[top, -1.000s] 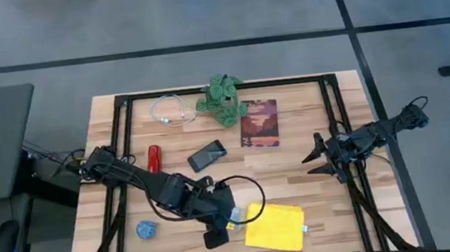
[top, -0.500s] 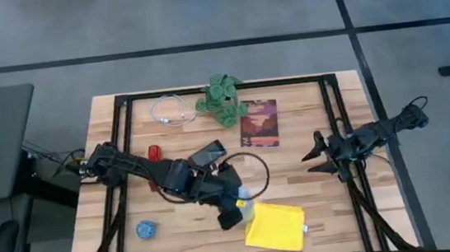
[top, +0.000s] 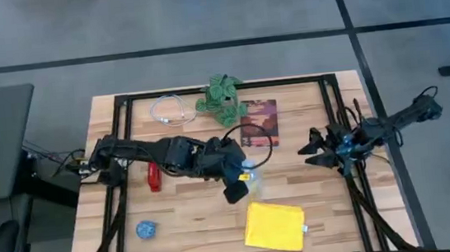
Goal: Apply microfiber cloth
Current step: Prepare the cleaning spray and the microfiber cloth
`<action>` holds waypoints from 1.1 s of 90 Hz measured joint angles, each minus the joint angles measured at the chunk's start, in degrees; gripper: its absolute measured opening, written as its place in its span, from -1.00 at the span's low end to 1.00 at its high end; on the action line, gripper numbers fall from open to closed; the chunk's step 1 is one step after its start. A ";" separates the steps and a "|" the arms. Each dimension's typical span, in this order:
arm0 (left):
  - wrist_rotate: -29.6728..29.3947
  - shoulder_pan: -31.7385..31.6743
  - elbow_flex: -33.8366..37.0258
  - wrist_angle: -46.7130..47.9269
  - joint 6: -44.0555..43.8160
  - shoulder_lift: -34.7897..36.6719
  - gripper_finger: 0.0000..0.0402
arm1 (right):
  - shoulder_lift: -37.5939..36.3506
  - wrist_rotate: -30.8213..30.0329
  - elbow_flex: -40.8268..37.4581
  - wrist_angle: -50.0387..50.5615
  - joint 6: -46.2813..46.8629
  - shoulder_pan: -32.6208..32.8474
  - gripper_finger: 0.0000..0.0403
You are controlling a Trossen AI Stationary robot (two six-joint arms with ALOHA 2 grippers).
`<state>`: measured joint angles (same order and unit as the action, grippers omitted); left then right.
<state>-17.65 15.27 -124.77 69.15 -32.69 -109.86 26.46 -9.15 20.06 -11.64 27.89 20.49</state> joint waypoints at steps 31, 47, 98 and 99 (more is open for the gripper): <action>-0.16 -0.98 0.00 -0.04 6.95 0.00 -0.83 | 29.01 0.06 25.34 15.56 -11.24 -4.14 0.06; -0.28 -0.98 0.00 -0.12 9.30 0.00 -0.83 | 39.46 0.28 33.26 15.78 -17.49 -5.81 0.31; 2.44 -0.88 0.00 -0.03 12.72 0.10 -0.79 | 53.49 0.03 40.76 15.45 -19.08 -7.16 -0.41; 2.58 -0.90 0.00 -0.07 12.70 0.11 -0.78 | 53.48 0.04 40.76 15.46 -18.79 -7.18 -0.42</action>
<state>-15.07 14.37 -124.77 69.08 -19.99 -109.75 79.93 -9.11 60.82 3.83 9.11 13.31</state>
